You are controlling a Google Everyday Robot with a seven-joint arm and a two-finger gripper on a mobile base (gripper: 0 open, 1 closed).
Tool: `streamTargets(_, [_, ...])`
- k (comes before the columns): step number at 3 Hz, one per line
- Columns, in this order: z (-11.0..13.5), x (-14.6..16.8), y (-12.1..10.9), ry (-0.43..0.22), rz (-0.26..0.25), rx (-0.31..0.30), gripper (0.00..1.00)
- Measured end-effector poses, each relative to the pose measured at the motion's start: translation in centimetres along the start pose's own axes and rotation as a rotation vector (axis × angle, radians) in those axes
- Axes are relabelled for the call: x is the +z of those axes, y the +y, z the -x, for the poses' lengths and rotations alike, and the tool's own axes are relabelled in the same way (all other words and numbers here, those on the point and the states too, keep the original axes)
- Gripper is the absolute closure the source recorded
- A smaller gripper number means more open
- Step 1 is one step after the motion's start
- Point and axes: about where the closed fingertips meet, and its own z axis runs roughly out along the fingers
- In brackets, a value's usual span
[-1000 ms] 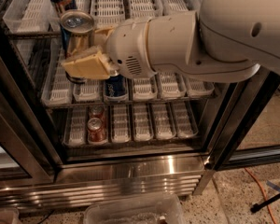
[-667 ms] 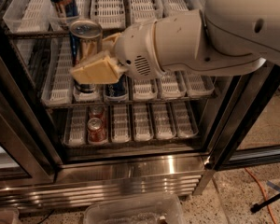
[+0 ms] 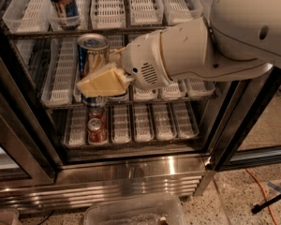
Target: Pick redbull can from top shelf of fridge
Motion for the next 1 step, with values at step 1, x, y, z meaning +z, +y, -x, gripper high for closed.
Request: streamTargets(1, [0.01,0.02,0.05,0.000,0.001,0.003,1.00])
